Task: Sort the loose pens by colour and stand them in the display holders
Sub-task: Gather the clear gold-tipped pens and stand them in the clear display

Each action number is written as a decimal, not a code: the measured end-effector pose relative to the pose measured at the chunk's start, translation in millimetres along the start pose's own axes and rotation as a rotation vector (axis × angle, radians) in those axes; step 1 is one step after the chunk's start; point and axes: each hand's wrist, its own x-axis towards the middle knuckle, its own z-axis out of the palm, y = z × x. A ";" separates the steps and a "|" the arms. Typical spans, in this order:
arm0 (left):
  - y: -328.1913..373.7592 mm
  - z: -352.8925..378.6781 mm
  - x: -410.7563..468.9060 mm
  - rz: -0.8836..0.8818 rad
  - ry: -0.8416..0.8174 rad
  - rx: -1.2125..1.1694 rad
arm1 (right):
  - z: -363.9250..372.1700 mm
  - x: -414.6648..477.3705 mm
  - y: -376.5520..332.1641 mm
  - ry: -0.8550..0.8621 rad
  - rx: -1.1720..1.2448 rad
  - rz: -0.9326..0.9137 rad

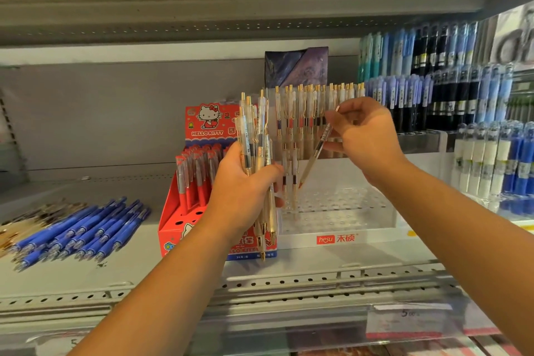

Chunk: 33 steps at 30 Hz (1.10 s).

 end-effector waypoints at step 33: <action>2.0 -0.4 -2.8 0.037 -0.032 0.044 | 10.7 -4.8 38.9 -0.202 -0.732 -0.207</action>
